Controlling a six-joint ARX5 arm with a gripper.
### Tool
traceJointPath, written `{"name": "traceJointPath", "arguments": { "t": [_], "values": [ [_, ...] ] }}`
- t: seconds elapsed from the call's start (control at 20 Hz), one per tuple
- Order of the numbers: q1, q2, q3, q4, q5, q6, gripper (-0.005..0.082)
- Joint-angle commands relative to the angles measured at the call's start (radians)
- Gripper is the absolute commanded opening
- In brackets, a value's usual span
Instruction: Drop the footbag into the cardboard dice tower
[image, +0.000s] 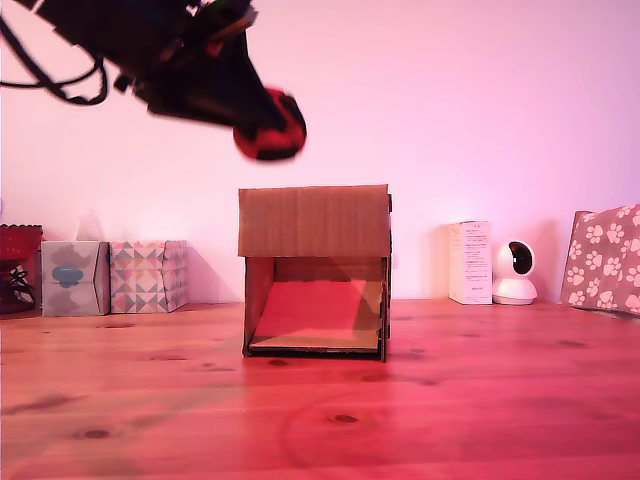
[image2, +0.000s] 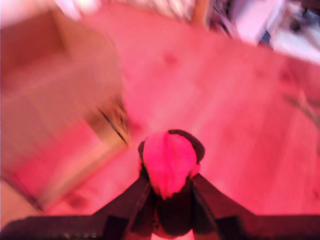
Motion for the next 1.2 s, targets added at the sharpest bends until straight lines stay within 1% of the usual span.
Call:
{"name": "traceJointPath", "arguments": {
  "t": [0.0, 0.25, 0.3, 0.4, 0.55, 0.65, 0.9, 1.05, 1.15],
  "values": [
    [0.006, 0.020, -0.002, 0.097, -0.018, -0.002, 0.0126],
    [0.031, 0.085, 0.001, 0.342, -0.021, 0.001, 0.0126],
    [0.038, 0.105, 0.010, 0.366, -0.021, 0.000, 0.0126],
    [0.052, 0.152, 0.049, 0.357, -0.021, 0.000, 0.0127],
    [0.068, 0.234, 0.167, 0.263, -0.009, 0.000, 0.0127],
    [0.075, 0.294, 0.274, 0.160, -0.003, 0.000, 0.0127],
    [0.097, 0.464, 0.539, -0.113, 0.049, 0.000, 0.0127],
    [0.112, 0.555, 0.673, -0.259, 0.075, 0.001, 0.0127],
    [0.118, 0.602, 0.742, -0.340, 0.079, 0.003, 0.0127]
  ]
}}
